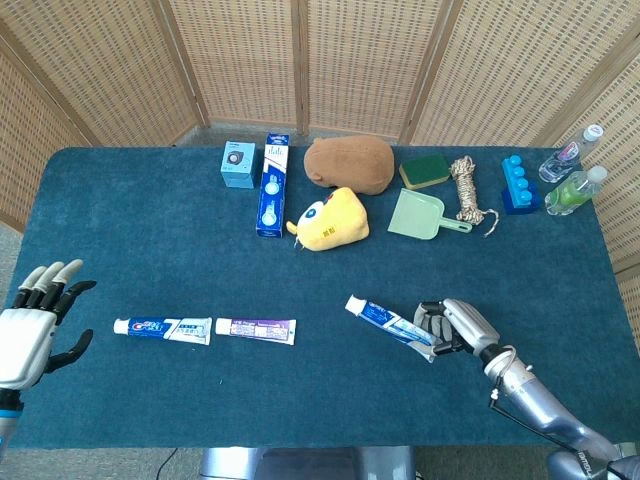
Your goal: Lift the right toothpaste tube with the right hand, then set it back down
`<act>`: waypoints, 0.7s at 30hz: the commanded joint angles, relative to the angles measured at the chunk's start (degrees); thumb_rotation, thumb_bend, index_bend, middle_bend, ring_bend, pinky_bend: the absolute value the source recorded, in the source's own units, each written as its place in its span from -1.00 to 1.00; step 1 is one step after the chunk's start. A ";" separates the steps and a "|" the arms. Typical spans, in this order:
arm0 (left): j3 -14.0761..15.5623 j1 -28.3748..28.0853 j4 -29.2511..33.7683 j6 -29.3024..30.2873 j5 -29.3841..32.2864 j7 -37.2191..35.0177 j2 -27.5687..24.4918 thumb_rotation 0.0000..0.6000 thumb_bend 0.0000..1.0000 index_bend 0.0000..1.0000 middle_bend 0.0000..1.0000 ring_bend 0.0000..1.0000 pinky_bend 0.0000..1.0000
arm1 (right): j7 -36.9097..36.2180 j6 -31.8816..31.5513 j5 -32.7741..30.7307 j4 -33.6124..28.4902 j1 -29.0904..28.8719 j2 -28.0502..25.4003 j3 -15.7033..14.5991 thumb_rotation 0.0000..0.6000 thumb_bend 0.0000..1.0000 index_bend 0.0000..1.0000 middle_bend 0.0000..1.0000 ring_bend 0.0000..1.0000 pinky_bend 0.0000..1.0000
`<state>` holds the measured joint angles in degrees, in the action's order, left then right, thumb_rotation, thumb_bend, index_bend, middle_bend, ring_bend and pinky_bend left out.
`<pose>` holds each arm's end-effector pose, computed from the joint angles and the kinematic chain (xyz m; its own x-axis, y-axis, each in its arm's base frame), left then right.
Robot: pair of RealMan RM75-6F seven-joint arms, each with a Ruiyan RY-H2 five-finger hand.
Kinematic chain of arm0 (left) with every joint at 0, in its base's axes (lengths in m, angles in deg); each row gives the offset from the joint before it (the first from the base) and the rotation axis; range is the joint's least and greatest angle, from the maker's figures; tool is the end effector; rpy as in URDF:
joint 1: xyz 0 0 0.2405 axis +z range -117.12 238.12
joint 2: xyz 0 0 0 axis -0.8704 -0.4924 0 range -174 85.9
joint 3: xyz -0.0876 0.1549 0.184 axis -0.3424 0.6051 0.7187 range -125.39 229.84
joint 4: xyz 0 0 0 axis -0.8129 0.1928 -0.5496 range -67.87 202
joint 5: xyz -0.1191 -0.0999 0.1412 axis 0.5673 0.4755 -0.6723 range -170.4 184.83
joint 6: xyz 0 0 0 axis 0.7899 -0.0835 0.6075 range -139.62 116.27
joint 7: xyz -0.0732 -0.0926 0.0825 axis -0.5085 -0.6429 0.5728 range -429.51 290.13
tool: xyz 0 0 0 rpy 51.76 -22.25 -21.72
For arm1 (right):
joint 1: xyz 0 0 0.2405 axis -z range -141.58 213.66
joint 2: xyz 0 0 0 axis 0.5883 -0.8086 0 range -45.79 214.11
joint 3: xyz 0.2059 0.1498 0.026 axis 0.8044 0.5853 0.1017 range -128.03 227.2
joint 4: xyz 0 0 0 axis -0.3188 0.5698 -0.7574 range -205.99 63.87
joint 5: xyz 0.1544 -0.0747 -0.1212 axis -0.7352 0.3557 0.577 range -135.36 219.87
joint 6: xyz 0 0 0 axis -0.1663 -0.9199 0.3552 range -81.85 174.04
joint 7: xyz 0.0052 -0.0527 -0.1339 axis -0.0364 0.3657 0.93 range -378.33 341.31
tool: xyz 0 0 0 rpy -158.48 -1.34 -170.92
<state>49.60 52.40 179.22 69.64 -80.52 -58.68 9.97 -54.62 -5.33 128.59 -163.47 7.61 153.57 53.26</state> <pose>-0.2399 0.1878 0.1727 0.4265 0.0514 0.9030 0.8997 -0.1270 -0.4177 -0.2340 -0.2760 0.0553 -0.1335 -0.5560 0.8204 -0.9721 -0.0875 -0.2175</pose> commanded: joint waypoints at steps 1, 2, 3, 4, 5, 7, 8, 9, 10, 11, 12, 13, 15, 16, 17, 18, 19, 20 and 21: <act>-0.68 -2.83 0.79 -3.57 -0.36 0.29 0.09 1.00 -0.37 -0.58 -0.82 -0.89 -0.87 | -3.70 -0.79 2.71 -0.91 -0.57 -1.77 -1.08 1.00 0.19 0.79 0.44 0.42 0.43; -1.02 -4.04 1.09 -5.11 -0.36 0.24 0.22 1.00 -0.37 -0.57 -0.82 -0.89 -0.86 | -4.02 -1.11 3.25 -1.27 -0.65 -2.03 -1.31 1.00 0.19 0.79 0.44 0.42 0.43; -1.26 -4.92 1.31 -6.23 -0.39 0.22 0.32 1.00 -0.37 -0.56 -0.82 -0.89 -0.86 | -4.20 -1.25 3.58 -1.63 -0.75 -2.22 -1.48 1.00 0.19 0.79 0.44 0.43 0.43; -1.47 -5.83 1.51 -7.38 -0.47 0.22 0.42 1.00 -0.37 -0.56 -0.82 -0.89 -0.86 | -4.41 -1.35 3.86 -2.03 -0.86 -2.42 -1.64 1.00 0.19 0.79 0.44 0.43 0.43; -1.73 -6.98 1.72 -8.81 -0.56 0.18 0.57 1.00 -0.37 -0.55 -0.82 -0.89 -0.85 | -4.65 -1.46 4.10 -2.55 -1.01 -2.64 -1.79 1.00 0.19 0.79 0.44 0.43 0.43; -2.35 -9.18 1.97 -11.53 -0.34 0.11 0.95 1.00 -0.37 -0.55 -0.82 -0.89 -0.85 | -4.68 -1.28 4.42 -3.45 -1.38 -3.08 -2.13 1.00 0.19 0.79 0.44 0.43 0.43; -2.55 -9.93 2.09 -12.43 -0.37 0.07 1.15 1.00 -0.37 -0.55 -0.82 -0.89 -0.84 | -4.65 -1.18 4.48 -3.71 -1.50 -3.19 -2.23 1.00 0.19 0.79 0.44 0.43 0.43; -2.91 -11.20 2.21 -13.95 -0.20 -0.02 1.47 1.00 -0.37 -0.55 -0.82 -0.89 -0.84 | -4.61 -1.05 4.52 -4.20 -1.69 -3.34 -2.38 1.00 0.19 0.79 0.44 0.43 0.43; -3.27 -12.49 2.24 -15.51 0.02 -0.20 1.84 1.00 -0.37 -0.55 -0.82 -0.89 -0.84 | -4.72 -0.94 4.53 -4.79 -1.89 -3.45 -2.50 1.00 0.19 0.79 0.44 0.43 0.43; -3.56 -13.65 2.32 -16.92 0.13 -0.54 2.27 1.00 -0.37 -0.54 -0.82 -0.89 -0.84 | -4.95 -0.87 4.51 -5.26 -2.03 -3.52 -2.56 1.00 0.19 0.79 0.44 0.43 0.43; -3.70 -14.15 2.28 -17.53 0.35 -0.69 2.41 1.00 -0.37 -0.54 -0.82 -0.89 -0.84 | -5.03 -0.84 4.48 -5.46 -2.11 -3.58 -2.59 1.00 0.19 0.79 0.44 0.43 0.43; -3.99 -15.44 2.32 -19.04 0.48 -1.09 2.86 1.00 -0.37 -0.54 -0.82 -0.89 -0.84 | -5.26 -0.77 4.57 -5.97 -2.33 -3.65 -2.68 1.00 0.19 0.79 0.44 0.43 0.43; -4.58 -17.85 2.06 -21.61 0.35 -1.86 3.96 1.00 -0.37 -0.54 -0.83 -0.90 -0.84 | -5.82 -0.41 4.79 -6.96 -2.83 -3.79 -2.89 1.00 0.19 0.79 0.44 0.43 0.43; -4.83 -18.94 1.91 -22.68 0.10 -2.08 4.57 1.00 -0.37 -0.54 -0.84 -0.91 -0.84 | -6.12 -0.23 4.82 -7.34 -3.05 -3.89 -2.95 1.00 0.19 0.79 0.44 0.43 0.43; -5.10 -20.20 1.57 -23.78 -0.22 -2.26 5.39 1.00 -0.37 -0.54 -0.84 -0.91 -0.85 | -6.59 0.05 4.92 -7.83 -3.37 -4.06 -3.06 1.00 0.19 0.79 0.44 0.43 0.43; -5.26 -21.06 1.27 -24.48 -0.47 -2.28 6.03 1.00 -0.37 -0.54 -0.84 -0.92 -0.85 | -7.00 0.27 5.00 -8.18 -3.62 -4.21 -3.14 1.00 0.19 0.79 0.44 0.43 0.43; -5.39 -21.79 0.99 -25.01 -0.70 -2.19 6.59 1.00 -0.37 -0.54 -0.84 -0.92 -0.85 | -7.36 0.44 5.08 -8.47 -3.85 -4.35 -3.21 1.00 0.19 0.79 0.44 0.43 0.43; -5.60 -22.84 0.56 -25.70 -1.04 -1.93 7.53 1.00 -0.37 -0.54 -0.85 -0.93 -0.85 | -7.83 0.60 5.21 -8.87 -4.14 -4.52 -3.28 1.00 0.19 0.79 0.44 0.43 0.43; -5.72 -23.41 0.17 -25.92 -1.18 -1.80 8.22 1.00 -0.37 -0.53 -0.85 -0.93 -0.85 | -8.08 0.73 5.26 -9.08 -4.34 -4.65 -3.35 1.00 0.19 0.79 0.44 0.44 0.43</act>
<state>44.43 30.35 180.21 44.76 -81.14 -60.54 16.80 -62.48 -4.77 133.74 -172.34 3.47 149.09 50.02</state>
